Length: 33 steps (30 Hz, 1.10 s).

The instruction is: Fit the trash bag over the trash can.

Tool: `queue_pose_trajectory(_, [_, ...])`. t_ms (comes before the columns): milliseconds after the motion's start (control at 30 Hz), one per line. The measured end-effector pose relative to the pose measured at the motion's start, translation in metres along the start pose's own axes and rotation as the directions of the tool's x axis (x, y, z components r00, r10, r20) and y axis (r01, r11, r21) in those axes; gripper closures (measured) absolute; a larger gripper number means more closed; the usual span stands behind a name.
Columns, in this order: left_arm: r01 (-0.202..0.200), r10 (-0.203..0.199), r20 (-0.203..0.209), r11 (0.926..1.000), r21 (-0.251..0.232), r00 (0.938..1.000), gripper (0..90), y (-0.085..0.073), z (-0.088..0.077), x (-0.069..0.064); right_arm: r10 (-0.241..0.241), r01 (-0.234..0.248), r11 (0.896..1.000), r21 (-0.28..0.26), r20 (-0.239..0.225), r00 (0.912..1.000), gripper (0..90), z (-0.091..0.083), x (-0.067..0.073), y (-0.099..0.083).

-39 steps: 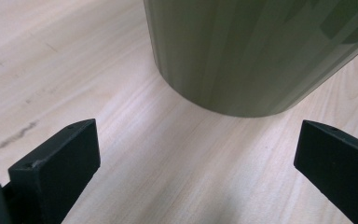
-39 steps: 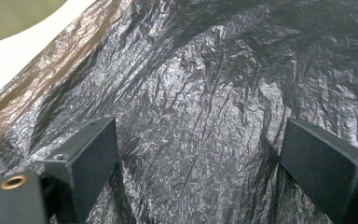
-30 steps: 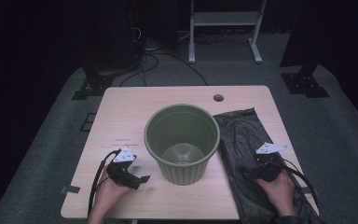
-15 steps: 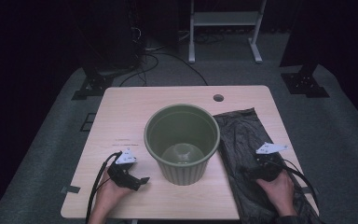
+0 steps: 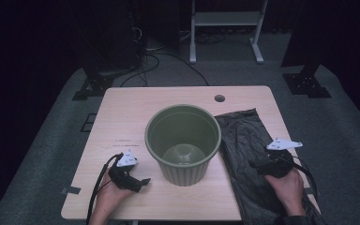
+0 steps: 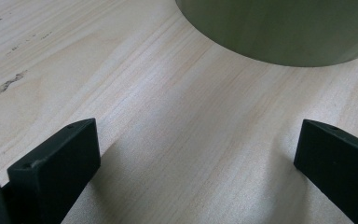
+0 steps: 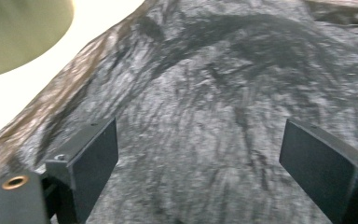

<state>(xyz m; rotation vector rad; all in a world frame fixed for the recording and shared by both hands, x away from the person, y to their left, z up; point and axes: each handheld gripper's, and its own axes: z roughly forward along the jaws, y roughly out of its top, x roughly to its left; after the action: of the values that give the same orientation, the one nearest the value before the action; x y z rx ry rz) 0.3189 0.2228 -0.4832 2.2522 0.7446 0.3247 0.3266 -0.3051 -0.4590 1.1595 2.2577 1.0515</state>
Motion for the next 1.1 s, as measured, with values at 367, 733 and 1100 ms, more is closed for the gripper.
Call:
queue_pose_trajectory(367, [-0.001, 0.001, 0.0, 1.0, 0.0, 1.0, 0.0, 0.0, 0.0, 0.0, 0.039, -0.044, 0.998, 0.05, 0.089, 0.9953, 9.9, -0.006, -0.027, -0.01])
queue_pose_trajectory(733, [-0.001, 0.001, 0.001, 1.0, 0.0, 1.0, 0.0, 0.0, 0.0, 0.0, 0.112, -0.122, 0.989, 0.085, 0.119, 0.9866, 9.8, -0.008, -0.051, -0.03])
queue_pose_trajectory(1100, [-0.005, 0.005, 0.003, 1.0, 0.0, 1.0, 0.0, 0.0, 0.0, 0.0, 0.09, -0.099, 0.988, 0.122, 0.083, 0.9926, 9.4, 0.006, -0.037, -0.024])
